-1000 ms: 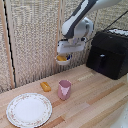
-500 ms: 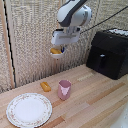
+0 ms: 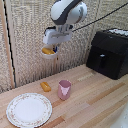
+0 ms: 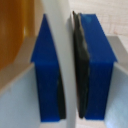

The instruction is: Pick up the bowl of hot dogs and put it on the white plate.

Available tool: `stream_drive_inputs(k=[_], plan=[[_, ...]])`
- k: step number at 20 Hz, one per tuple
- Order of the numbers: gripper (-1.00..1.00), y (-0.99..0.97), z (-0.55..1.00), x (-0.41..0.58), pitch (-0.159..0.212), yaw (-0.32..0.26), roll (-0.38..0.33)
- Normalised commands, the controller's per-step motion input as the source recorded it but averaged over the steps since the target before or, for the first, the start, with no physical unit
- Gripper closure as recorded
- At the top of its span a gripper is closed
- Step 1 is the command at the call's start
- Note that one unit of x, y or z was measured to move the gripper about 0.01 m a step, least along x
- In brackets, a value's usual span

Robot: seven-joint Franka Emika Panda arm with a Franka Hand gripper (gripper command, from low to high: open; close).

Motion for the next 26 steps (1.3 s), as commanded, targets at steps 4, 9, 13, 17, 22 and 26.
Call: stream_drive_inputs(k=[4, 9, 13, 17, 22, 26], plan=[[1.0, 0.65, -0.15, -0.383, -0.003, 0.08, 0.005], [1.0, 0.7, -0.25, -0.321, 0.0, 0.073, 0.001], [1.0, 0.67, -0.35, -0.262, -0.003, 0.091, 0.008], [1.0, 0.64, -0.53, -0.22, -0.037, 0.107, 0.009], [1.0, 0.53, -0.56, -0.098, -0.053, 0.134, 0.006], [1.0, 0.46, -0.41, -0.064, -0.003, 0.126, 0.013]])
